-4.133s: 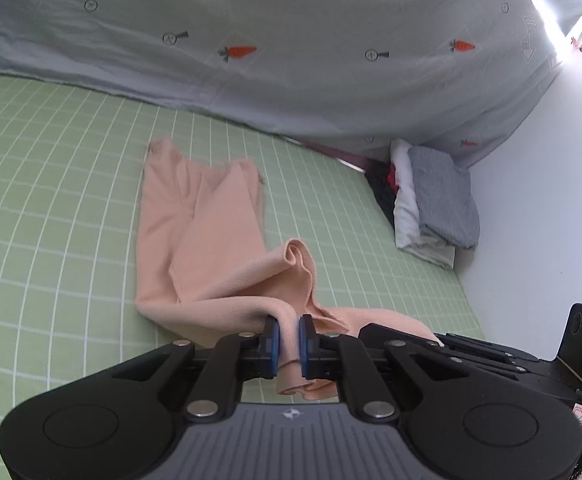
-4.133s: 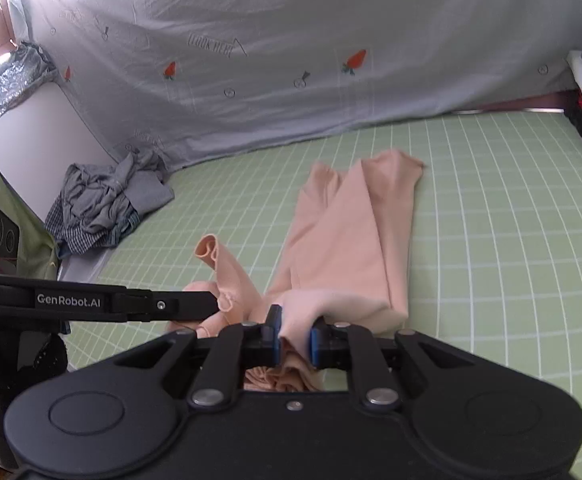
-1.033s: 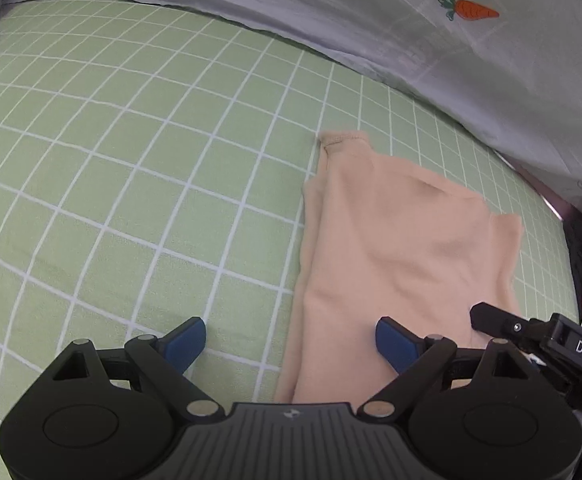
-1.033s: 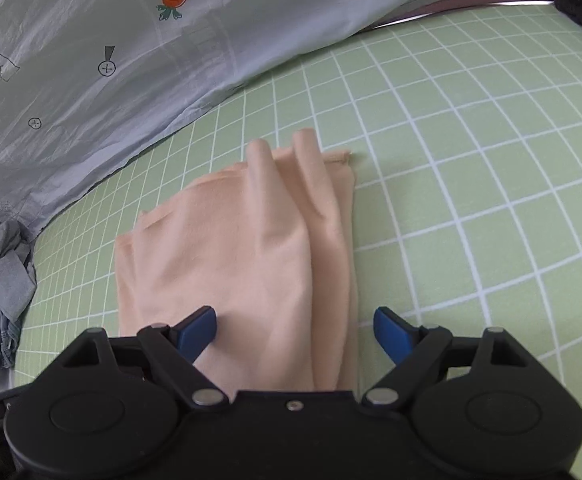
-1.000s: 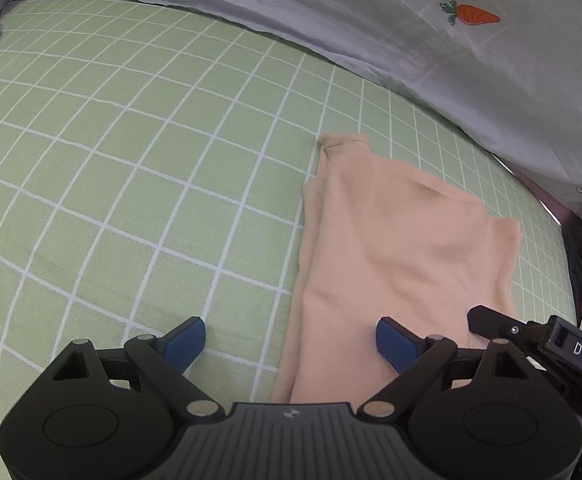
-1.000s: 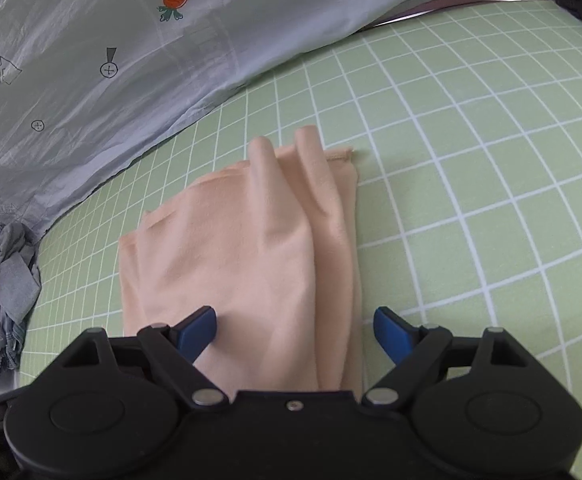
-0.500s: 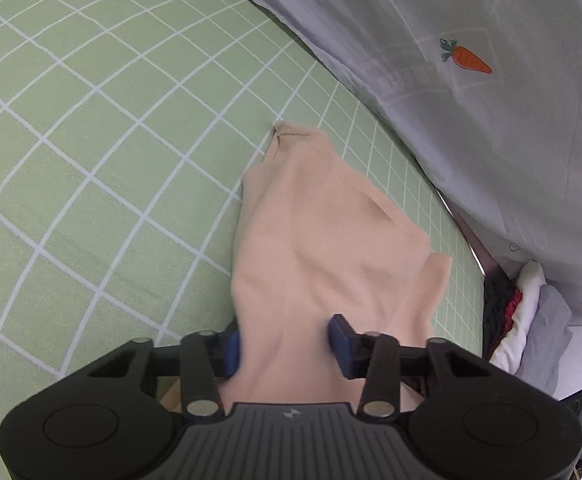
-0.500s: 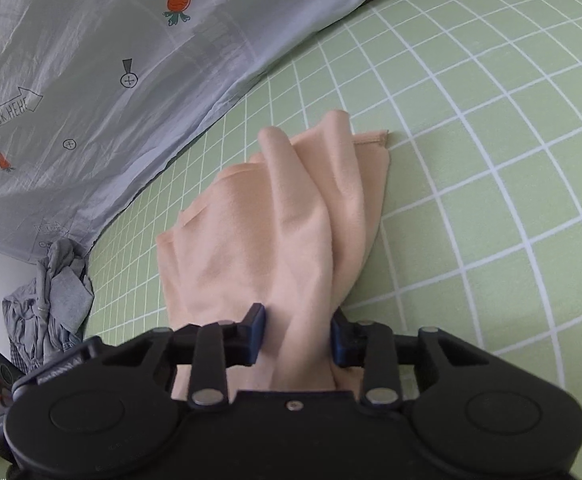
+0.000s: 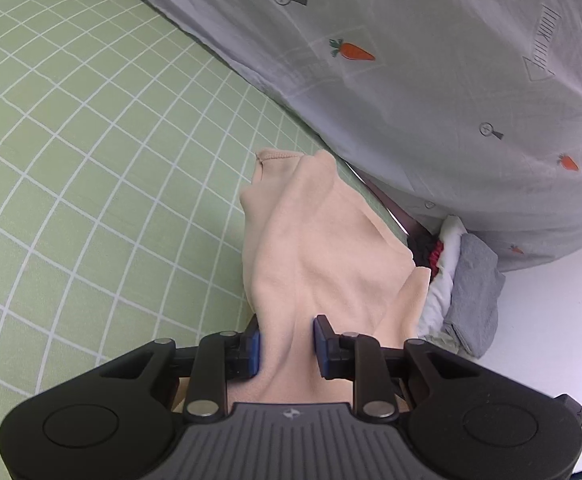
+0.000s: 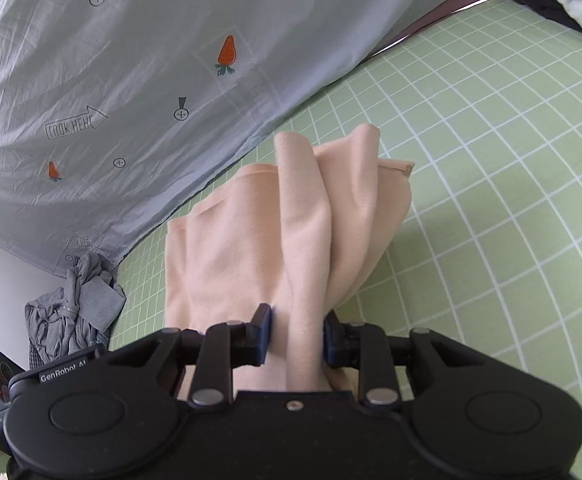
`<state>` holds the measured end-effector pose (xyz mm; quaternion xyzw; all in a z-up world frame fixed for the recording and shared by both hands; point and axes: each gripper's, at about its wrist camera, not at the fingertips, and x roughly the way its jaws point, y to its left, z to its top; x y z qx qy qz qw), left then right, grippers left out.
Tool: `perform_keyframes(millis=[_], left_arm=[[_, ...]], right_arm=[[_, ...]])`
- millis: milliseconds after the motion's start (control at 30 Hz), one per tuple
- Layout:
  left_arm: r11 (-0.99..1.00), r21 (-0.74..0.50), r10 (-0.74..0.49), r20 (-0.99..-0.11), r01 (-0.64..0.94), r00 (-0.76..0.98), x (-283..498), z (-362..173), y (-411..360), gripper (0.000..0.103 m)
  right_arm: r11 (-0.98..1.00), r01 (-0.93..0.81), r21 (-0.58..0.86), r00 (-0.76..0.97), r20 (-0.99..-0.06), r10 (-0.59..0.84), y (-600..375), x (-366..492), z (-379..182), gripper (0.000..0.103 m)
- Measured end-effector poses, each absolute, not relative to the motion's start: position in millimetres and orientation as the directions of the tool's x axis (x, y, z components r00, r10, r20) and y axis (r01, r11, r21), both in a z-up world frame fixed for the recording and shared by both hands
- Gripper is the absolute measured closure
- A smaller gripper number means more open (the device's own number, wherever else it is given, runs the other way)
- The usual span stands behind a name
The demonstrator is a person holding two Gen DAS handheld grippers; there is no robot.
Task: Fold clothes
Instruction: 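Grasp the folded top with both tools and lift it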
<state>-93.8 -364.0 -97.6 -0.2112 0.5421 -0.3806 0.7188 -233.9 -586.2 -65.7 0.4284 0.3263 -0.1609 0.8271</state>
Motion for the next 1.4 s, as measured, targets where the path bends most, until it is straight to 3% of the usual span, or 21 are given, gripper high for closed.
perform_keyframes(millis=[367, 700, 1100, 1400], left_arm=[[0.541, -0.703, -0.779, -0.626, 0.462, -0.04, -162, -94, -393, 0.077], [0.617, -0.68, -0.763, -0.64, 0.395, 0.089, -245, -93, -485, 0.077], [0.477, -0.75, -0.871, -0.473, 0.458, 0.132, -301, -27, -696, 0.077], [0.285, -0.714, -0.955, -0.268, 0.64, 0.127, -276, 48, -834, 0.077]], right_arm=[[0.477, 0.684, 0.552, 0.689, -0.704, -0.173, -556, -345, -49, 0.076], [0.532, 0.602, 0.596, 0.734, -0.676, -0.073, -656, -410, -68, 0.076], [0.696, 0.518, 0.498, 0.804, -0.561, -0.197, -853, -480, 15, 0.077], [0.763, 0.481, 0.432, 0.87, -0.345, -0.353, -976, -480, 89, 0.077]])
